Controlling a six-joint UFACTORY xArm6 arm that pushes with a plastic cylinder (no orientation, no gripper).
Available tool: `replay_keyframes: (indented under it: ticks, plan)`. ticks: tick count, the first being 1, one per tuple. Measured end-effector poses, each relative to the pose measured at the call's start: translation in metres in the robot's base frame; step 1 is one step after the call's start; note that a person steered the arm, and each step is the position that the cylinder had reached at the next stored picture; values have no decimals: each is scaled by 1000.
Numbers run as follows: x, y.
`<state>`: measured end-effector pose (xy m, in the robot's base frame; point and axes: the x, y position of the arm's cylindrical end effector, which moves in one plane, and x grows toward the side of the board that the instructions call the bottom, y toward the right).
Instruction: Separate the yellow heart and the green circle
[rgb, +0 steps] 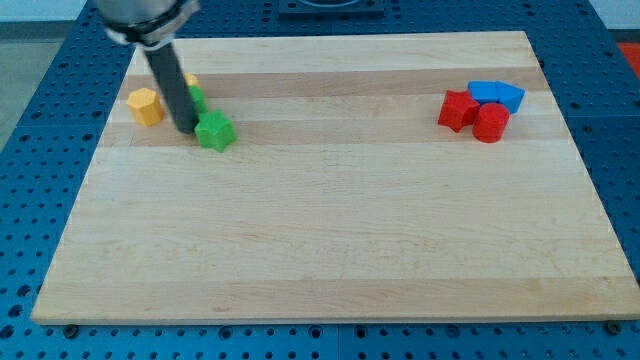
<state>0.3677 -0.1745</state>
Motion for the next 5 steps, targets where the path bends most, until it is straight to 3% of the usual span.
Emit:
replay_keyframes:
  ticks: [2,4,5]
  plan:
    - [0,3]
    - [9,-53]
    - [-23,-58]
